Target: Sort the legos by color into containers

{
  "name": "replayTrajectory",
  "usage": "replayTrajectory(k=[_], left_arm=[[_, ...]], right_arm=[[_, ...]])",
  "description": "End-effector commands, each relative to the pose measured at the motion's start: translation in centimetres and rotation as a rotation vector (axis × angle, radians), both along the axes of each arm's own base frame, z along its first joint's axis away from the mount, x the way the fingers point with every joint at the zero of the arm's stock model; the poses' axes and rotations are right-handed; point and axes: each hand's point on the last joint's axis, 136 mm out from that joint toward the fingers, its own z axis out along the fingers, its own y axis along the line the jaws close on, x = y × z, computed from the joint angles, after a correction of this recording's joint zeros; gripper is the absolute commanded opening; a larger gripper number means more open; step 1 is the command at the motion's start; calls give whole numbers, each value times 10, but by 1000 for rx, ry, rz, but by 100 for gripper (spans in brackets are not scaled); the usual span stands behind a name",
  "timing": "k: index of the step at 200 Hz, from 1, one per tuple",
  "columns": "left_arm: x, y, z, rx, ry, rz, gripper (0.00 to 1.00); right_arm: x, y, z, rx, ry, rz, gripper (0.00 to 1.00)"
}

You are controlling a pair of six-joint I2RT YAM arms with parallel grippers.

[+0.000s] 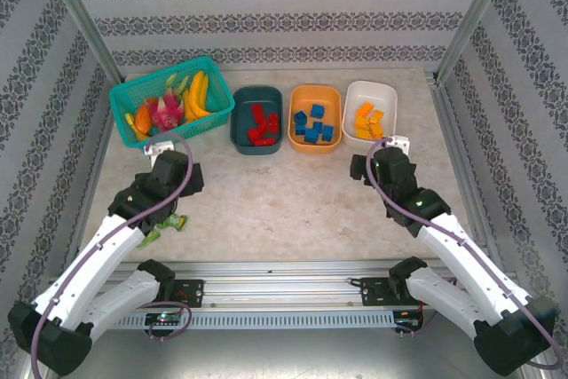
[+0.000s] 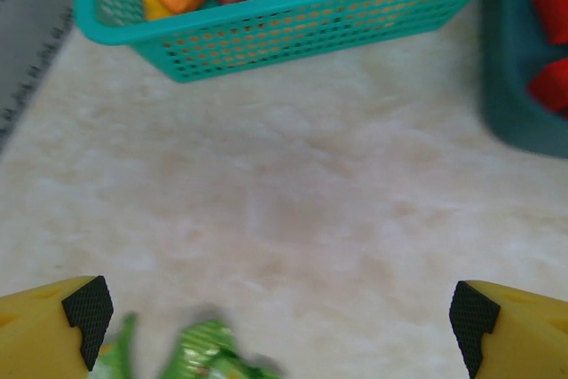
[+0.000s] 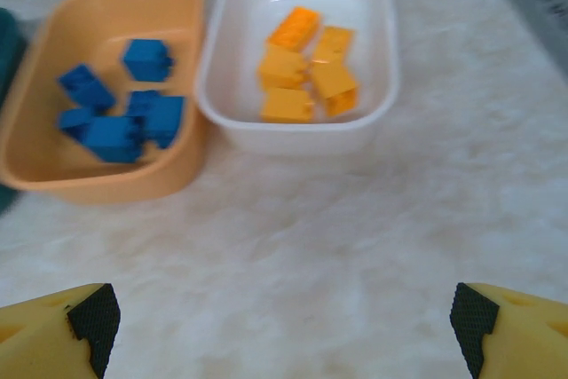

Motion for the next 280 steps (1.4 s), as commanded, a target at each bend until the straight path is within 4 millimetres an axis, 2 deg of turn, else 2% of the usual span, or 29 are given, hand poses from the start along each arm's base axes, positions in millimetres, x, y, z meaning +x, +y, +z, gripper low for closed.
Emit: replayTrajectory(k=[1,17,29,48,83,130,148,163,196,203,207,244,252,255,263,280], left_arm=[[11,20,2,200,-90,-25,100],[15,10,-20,187,-107,-133,100],[15,16,-29,169,-153,-104,100],[13,27,-51,121,-197,-61,100],[28,36,-74,61,-211,-48,100],[83,28,-85,2,-198,-112,100],[105,21,-84,-2,-226,-161,100],[118,24,-80,-8,-271,-157,100],[131,29,-76,-4,-327,-169,100],[132,28,-78,1,-336,-177,100],[133,28,-79,0,-344,-182,100],[137,26,-100,-2,-369,-204,100],[139,27,-104,-7,-329,-195,100],[139,27,-107,-9,-302,-196,100],[146,26,-105,-6,-299,-207,100],[146,25,-105,-10,-297,-213,100]], right_arm=[[14,-33,3,-242,-97,-92,98],[17,-33,-20,-285,-56,-61,98],[20,-33,-32,-307,-58,-36,98],[27,-43,-45,-282,-72,-59,98],[50,-50,-69,-248,-80,-5,98],[89,-46,-59,-194,-185,47,98],[102,-46,-55,-166,-230,64,98],[108,-48,-58,-158,-245,67,98],[106,-54,-72,-113,-292,62,98],[108,-54,-69,-113,-315,59,98],[102,-55,-77,-114,-308,55,98],[105,-59,-77,-118,-295,32,98],[103,-61,-83,-119,-268,23,98],[109,-61,-76,-118,-282,17,98],[110,-61,-76,-117,-274,19,98],[110,-61,-75,-117,-279,18,98]])
